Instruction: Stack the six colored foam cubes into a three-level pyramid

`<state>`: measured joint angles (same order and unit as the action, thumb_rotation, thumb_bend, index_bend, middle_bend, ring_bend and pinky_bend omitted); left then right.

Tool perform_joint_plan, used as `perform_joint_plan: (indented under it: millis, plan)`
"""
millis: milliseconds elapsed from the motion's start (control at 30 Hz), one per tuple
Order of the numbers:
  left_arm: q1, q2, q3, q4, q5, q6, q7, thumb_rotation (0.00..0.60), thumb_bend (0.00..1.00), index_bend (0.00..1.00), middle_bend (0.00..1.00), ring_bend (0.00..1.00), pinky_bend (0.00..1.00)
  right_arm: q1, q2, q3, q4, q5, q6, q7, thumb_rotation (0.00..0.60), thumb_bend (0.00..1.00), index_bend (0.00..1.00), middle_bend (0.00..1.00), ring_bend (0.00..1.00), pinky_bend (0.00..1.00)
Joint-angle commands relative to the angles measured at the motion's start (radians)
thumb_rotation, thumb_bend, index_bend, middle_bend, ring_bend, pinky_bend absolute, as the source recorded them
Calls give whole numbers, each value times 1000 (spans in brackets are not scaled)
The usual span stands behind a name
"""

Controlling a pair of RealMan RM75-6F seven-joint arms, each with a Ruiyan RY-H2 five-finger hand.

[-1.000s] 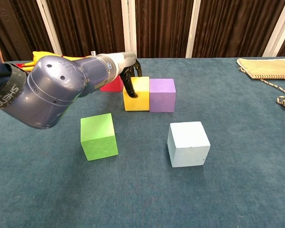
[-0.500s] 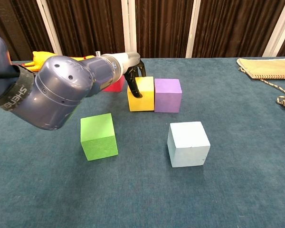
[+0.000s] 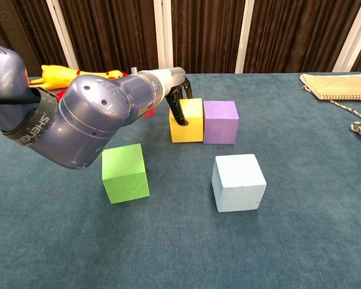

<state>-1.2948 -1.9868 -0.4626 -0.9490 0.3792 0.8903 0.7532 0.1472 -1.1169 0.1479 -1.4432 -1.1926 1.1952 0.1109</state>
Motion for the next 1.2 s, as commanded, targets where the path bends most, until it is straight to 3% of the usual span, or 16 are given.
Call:
perform_joint_plan:
  millis: [33, 1200]
  plan:
    - [-3, -2, -4, 0, -3, 3, 6, 600, 353, 331, 364, 47, 16, 1, -1, 0, 1, 1, -3, -2, 600, 181, 182, 99, 76, 40]
    - [-10, -16, -23, -3, -19, 27, 48, 600, 352, 334, 366, 47, 15, -2, 2, 3, -2, 3, 1, 3, 600, 180, 181, 99, 76, 39]
